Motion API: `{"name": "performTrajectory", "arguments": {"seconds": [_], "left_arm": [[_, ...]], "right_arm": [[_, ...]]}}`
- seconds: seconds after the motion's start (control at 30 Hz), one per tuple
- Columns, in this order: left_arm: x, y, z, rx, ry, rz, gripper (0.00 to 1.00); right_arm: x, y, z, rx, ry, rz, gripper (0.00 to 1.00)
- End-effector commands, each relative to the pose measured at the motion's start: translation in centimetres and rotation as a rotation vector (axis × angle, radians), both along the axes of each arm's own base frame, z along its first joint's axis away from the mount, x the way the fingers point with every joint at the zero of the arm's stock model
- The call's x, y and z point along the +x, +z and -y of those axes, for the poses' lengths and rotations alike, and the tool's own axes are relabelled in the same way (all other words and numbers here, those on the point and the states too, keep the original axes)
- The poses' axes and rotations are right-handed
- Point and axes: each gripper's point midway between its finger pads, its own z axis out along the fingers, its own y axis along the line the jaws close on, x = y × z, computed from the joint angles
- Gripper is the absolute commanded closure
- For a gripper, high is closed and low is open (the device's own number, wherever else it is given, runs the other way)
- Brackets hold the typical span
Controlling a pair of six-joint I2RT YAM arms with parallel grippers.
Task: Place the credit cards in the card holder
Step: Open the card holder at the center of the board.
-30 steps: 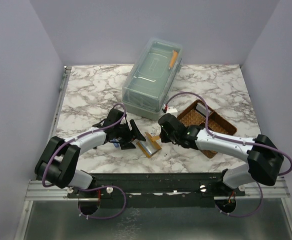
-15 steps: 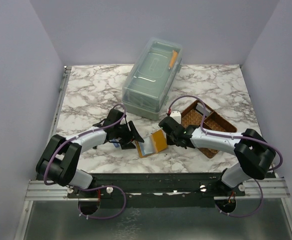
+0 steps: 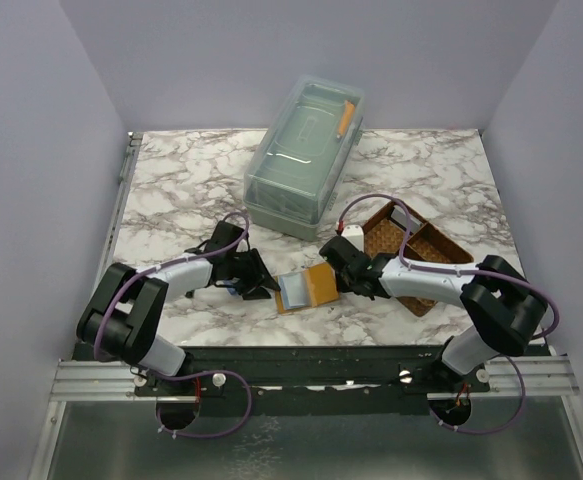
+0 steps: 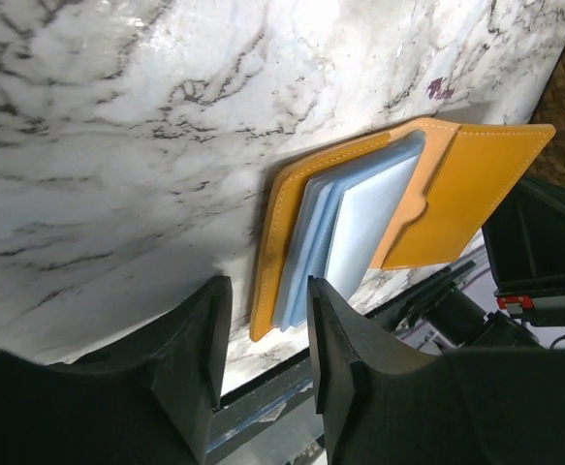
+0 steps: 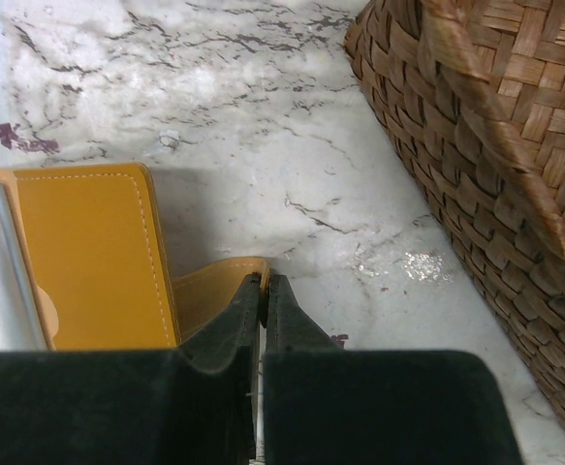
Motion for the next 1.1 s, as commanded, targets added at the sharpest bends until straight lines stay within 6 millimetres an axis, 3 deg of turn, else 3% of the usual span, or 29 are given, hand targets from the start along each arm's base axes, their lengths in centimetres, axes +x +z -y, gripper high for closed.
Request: {"name": "performTrajectory", "arguments": {"seconds": [0.0, 0.1, 0.2, 0.27, 0.5, 0.67, 0.77, 0.87, 0.97, 1.07], "left_arm": [[-0.2, -1.6, 0.0, -0.004, -0.024, -0.029, 0.58], [0.0, -1.3, 1.4, -0.098, -0.056, -0.013, 0.59], [0.5, -0.5, 2.2, -0.157, -0.07, 0.016, 0.75], [1.0, 0.4, 2.3, -0.166, -0.068, 0.054, 0.85], [2.1, 4.1, 2.1, -0.182, -0.043, 0.21, 0.99], [2.8, 6.4, 2.8, -0.24, -0.057, 0.271, 1.0], [2.9, 6.5, 3.0, -0.248, -0.068, 0.268, 1.0], [2.9, 6.1, 3.2, -0.25, -0.073, 0.247, 1.0], [2.8, 5.8, 3.2, -0.248, -0.069, 0.231, 1.0], [2.9, 5.9, 3.3, -0.252, -0.065, 0.23, 1.0]], "right_arm": [[-0.5, -1.1, -0.6, 0.028, 0.058, -0.023, 1.0], [-0.5, -1.0, -1.0, 0.041, 0.073, -0.027, 1.0], [-0.4, -1.0, -1.4, 0.046, 0.087, -0.031, 1.0], [-0.4, -0.8, -1.5, 0.053, 0.095, -0.031, 1.0], [-0.7, -0.3, -2.3, 0.079, 0.139, -0.046, 0.96], [-1.0, 0.7, -2.5, 0.081, 0.156, -0.06, 0.78], [-1.1, 1.7, -2.4, 0.072, 0.168, -0.066, 0.6], [-1.3, 2.9, -1.8, 0.041, 0.165, -0.073, 0.49], [-1.0, 5.1, -1.6, 0.053, 0.166, -0.033, 0.4], [-0.7, 8.1, -2.2, 0.118, 0.195, 0.029, 0.39]]}}
